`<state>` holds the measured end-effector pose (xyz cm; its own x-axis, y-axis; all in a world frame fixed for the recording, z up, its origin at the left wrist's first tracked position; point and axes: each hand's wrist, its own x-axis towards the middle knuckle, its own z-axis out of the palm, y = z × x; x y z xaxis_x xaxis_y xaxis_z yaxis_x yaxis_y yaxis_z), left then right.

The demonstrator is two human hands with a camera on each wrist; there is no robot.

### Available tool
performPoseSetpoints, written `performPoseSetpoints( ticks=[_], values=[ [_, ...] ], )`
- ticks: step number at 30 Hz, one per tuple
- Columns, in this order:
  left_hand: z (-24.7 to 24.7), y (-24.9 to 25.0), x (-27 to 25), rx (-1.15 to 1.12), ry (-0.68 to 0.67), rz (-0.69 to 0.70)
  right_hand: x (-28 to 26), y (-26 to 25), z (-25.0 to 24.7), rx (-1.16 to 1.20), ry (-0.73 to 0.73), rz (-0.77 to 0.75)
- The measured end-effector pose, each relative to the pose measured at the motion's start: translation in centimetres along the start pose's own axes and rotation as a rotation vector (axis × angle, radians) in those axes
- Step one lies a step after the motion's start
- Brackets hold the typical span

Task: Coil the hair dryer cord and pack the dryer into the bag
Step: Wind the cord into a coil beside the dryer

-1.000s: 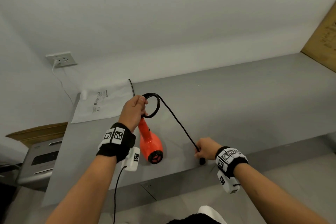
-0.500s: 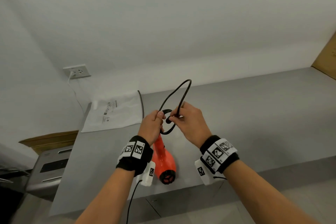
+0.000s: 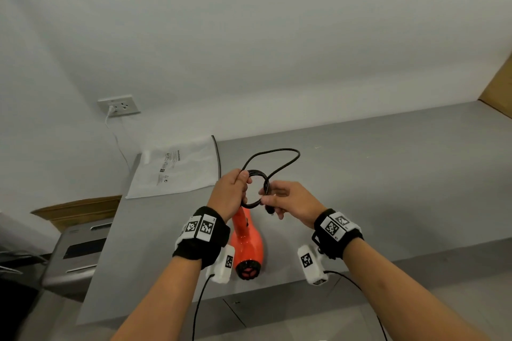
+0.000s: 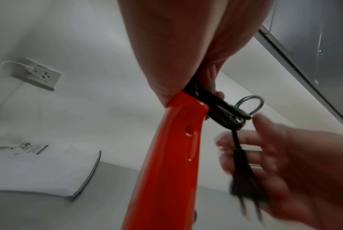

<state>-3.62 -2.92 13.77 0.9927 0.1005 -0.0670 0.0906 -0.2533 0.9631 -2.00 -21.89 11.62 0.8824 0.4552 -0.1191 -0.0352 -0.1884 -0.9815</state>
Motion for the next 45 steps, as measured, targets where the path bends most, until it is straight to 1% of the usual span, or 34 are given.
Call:
performPoseSetpoints(
  ticks=[2, 3, 5, 7, 9, 12, 14, 15, 16, 18, 19, 21, 23, 26, 29, 30, 31, 32, 33, 35, 36, 38, 40, 42, 43, 45],
  values=[
    [-0.6, 0.4, 0.1, -0.042, 0.009, -0.011, -0.3, 1.8, -1.3, -0.194, 0.056, 0.041],
    [-0.9, 0.6, 0.2, -0.062, 0.015, -0.014, -0.3, 3.0, -2.2, -0.266, 0.127, 0.073],
    [-1.4, 0.9, 0.5, -0.098, 0.018, -0.021, -0.4, 5.5, -4.3, -0.327, 0.302, 0.194],
    [-1.9, 1.1, 0.7, -0.128, 0.016, -0.036, -0.9, 7.7, -6.4, -0.343, 0.435, 0.348],
    [-2.2, 1.2, 0.8, -0.144, 0.008, -0.043, -1.6, 9.6, -8.4, -0.323, 0.524, 0.471],
    [-2.0, 1.1, 0.7, -0.124, -0.026, -0.043, -2.3, 10.8, -10.5, -0.271, 0.643, 0.554],
    [-1.5, 0.9, 0.6, -0.098, -0.02, -0.043, -2.4, 10.2, -11.1, -0.204, 0.712, 0.561],
    [-1.3, 0.8, 0.6, -0.093, -0.002, -0.042, -2.4, 9.2, -10.9, -0.096, 0.733, 0.53],
    [-1.1, 0.6, 0.7, -0.092, 0.015, -0.043, -2.3, 7.9, -10.3, 0.066, 0.741, 0.454],
    [-0.8, 0.5, 1.0, -0.077, 0.04, -0.045, -2.4, 4.1, -8.1, 0.382, 0.694, 0.203],
    [-0.7, 0.6, 1.2, -0.06, 0.044, -0.047, -2.6, 1.9, -6.7, 0.476, 0.657, 0.064],
    [-0.2, 0.7, 1.4, -0.03, 0.046, -0.046, -3.0, -2.2, -3.5, 0.505, 0.569, -0.15],
    [0.4, 0.9, 1.5, -0.016, 0.041, -0.034, -3.0, -4.9, -0.6, 0.408, 0.473, -0.239],
    [0.8, 1.0, 1.5, 0.007, 0.029, 0.0, -2.5, -5.8, 2.2, 0.155, 0.414, -0.261],
    [0.7, 1.3, 1.2, -0.026, 0.051, 0.001, -1.6, -4.6, 3.2, -0.294, 0.429, -0.303],
    [0.7, 1.4, 1.0, -0.048, 0.061, 0.001, -1.4, -4.2, 3.3, -0.411, 0.433, -0.305],
    [0.7, 1.6, 0.9, -0.062, 0.069, 0.006, -1.1, -3.9, 3.5, -0.453, 0.453, -0.285],
    [0.8, 1.7, 0.7, -0.065, 0.071, 0.012, -1.0, -3.5, 3.7, -0.425, 0.486, -0.254],
    [0.9, 1.8, 0.5, -0.065, 0.071, 0.018, -0.8, -3.2, 3.9, -0.343, 0.522, -0.202],
    [1.1, 1.8, 0.3, -0.076, 0.069, 0.027, -0.4, -2.7, 4.3, -0.064, 0.568, -0.08],
    [1.2, 1.8, 0.2, -0.081, 0.068, 0.025, -0.3, -2.5, 4.5, 0.086, 0.566, -0.015],
    [1.0, 1.7, 0.2, -0.09, 0.072, 0.02, -0.1, -2.0, 4.6, 0.35, 0.486, 0.064],
    [0.6, 1.5, 0.4, -0.112, 0.086, 0.012, -0.4, -1.4, 4.5, 0.525, 0.357, 0.048],
    [0.3, 1.3, 0.7, -0.132, 0.093, 0.0, -0.9, -0.9, 4.4, 0.53, 0.25, 0.017],
    [0.2, 1.2, 0.8, -0.139, 0.093, -0.003, -1.1, -0.6, 4.4, 0.478, 0.227, 0.008],
    [0.1, 1.0, 0.9, -0.141, 0.087, -0.002, -1.3, 0.1, 4.4, 0.361, 0.23, 0.01]
  ],
)
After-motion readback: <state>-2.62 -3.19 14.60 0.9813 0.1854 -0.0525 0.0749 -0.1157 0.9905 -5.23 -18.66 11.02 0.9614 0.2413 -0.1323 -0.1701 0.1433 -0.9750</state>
